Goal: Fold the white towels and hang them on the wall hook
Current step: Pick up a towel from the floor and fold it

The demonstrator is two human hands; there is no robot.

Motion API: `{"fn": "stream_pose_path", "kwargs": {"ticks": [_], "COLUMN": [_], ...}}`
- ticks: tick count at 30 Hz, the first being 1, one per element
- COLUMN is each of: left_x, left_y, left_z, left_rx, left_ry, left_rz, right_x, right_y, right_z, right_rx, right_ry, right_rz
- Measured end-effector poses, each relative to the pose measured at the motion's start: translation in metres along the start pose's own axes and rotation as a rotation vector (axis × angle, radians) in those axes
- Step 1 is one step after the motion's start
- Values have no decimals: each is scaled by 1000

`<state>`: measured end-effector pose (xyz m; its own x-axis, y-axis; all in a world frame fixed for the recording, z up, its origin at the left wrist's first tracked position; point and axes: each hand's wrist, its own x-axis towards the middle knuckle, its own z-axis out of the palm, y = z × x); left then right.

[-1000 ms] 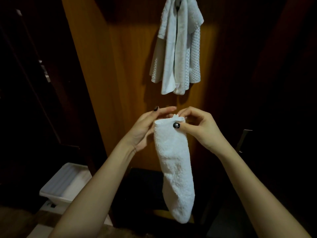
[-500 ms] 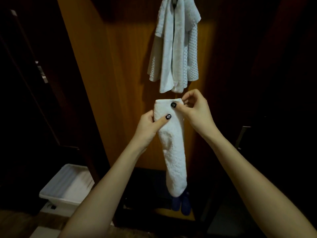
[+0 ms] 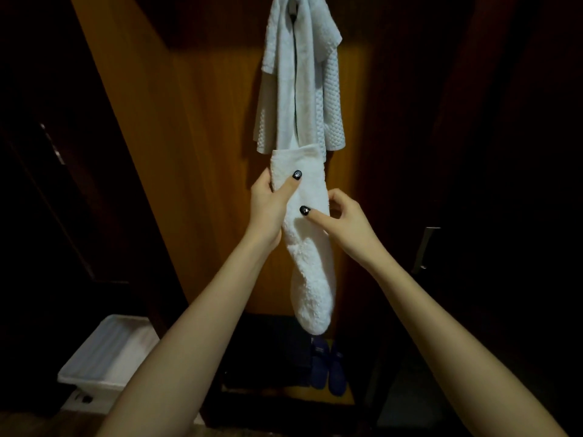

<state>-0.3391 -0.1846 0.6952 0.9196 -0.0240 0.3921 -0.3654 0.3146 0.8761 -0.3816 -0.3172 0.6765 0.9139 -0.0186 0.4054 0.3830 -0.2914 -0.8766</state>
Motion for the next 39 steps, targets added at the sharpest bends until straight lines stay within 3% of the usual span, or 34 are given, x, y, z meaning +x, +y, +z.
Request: {"fn": "stream_pose_path", "kwargs": {"ticks": [10, 18, 24, 28, 30, 39], "left_x": [39, 61, 77, 79, 80, 86], "left_y": [16, 8, 14, 15, 16, 37], "left_z": [11, 6, 1, -5, -3, -4], "left_rx": [-85, -171, -193, -250, -270, -329], "left_ry": [69, 240, 298, 305, 295, 164], "left_rz": [-61, -134, -122, -137, -144, -139], "right_x": [-13, -29, -38, -44, -44, -47], "right_y": [9, 24, 40, 45, 46, 40], "right_z": [-20, -35, -48, -53, -53, -56], "right_rx": [-26, -116, -106, 24, 35, 121], "right_ry": [-184, -314, -246, 14, 67, -80], "right_rz": [94, 131, 143, 127, 140, 169]}}
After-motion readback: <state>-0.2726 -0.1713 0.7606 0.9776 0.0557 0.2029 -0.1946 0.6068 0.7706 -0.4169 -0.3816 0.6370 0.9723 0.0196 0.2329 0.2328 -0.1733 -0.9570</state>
